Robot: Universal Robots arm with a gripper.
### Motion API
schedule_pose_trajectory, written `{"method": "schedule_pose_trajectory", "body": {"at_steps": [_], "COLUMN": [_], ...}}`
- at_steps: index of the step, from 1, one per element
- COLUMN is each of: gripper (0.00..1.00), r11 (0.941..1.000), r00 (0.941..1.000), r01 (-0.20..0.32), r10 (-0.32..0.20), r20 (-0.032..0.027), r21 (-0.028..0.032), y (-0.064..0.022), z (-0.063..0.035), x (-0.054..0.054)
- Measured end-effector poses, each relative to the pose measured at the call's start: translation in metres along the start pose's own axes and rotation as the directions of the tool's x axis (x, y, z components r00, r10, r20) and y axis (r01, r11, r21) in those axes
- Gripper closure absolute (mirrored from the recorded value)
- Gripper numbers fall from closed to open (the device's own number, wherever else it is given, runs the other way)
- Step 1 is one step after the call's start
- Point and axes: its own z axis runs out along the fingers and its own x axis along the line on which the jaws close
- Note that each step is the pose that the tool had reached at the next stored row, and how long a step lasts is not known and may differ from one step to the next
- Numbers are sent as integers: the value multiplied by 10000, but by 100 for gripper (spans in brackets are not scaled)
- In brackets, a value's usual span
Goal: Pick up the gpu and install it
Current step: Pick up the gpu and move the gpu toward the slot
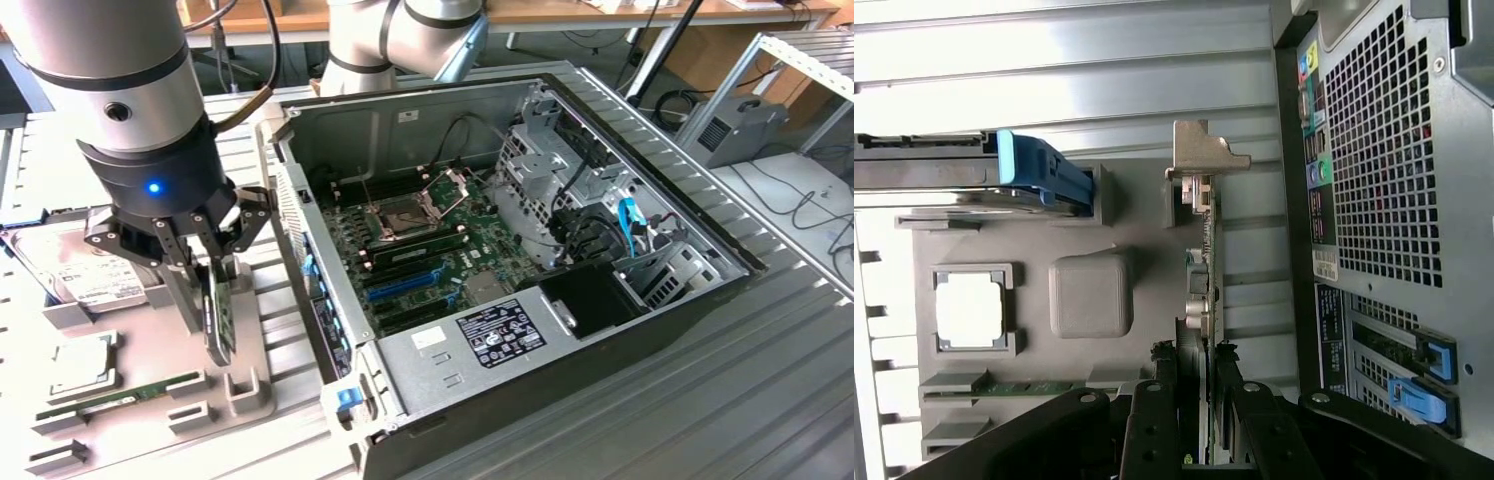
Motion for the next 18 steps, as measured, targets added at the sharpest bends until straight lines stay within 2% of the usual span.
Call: {"method": "schedule_pose_trajectory", "body": {"at_steps": [8, 10, 18], "gripper": [74, 74, 74], "r11": [10000, 10000, 9999], "r00": [10000, 10000, 10000], "r01": [-1, -2, -3], "r10": [0, 2, 3], "r20": [-3, -7, -11], "r21": [-39, -81, -135], "y": [0, 0, 0], "z": [0, -2, -15], "x": [0, 0, -1]}}
